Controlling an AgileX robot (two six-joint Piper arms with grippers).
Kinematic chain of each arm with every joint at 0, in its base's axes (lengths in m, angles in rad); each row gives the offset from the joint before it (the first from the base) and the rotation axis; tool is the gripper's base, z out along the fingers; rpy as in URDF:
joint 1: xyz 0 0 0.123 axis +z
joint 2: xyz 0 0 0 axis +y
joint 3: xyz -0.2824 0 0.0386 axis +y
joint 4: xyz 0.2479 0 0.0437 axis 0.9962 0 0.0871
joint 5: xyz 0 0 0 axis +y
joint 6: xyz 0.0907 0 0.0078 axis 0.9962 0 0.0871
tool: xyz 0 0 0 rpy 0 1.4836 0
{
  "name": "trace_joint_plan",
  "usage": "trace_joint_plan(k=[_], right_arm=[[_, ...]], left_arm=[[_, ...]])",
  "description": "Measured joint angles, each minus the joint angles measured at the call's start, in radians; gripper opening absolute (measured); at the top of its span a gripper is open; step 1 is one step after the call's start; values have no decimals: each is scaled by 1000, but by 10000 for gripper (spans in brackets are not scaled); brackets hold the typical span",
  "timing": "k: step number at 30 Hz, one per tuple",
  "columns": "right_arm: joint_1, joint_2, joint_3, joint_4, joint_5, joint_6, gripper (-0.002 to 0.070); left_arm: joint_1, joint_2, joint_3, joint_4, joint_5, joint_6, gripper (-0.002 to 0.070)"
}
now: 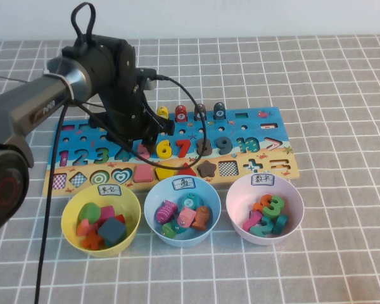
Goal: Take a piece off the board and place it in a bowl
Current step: Pick up the "number 5"
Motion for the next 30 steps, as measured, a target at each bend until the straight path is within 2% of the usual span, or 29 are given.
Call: trace_joint_plan(k=[10, 18, 30], right_arm=[[0, 0, 0, 0, 0, 0, -19], [0, 0, 0, 0, 0, 0, -19], [0, 0, 0, 0, 0, 0, -19]], left_arm=[[0, 11, 0, 1, 0, -1, 336], [0, 11, 0, 4, -2, -1, 272], [0, 11, 0, -4, -2, -3, 223]])
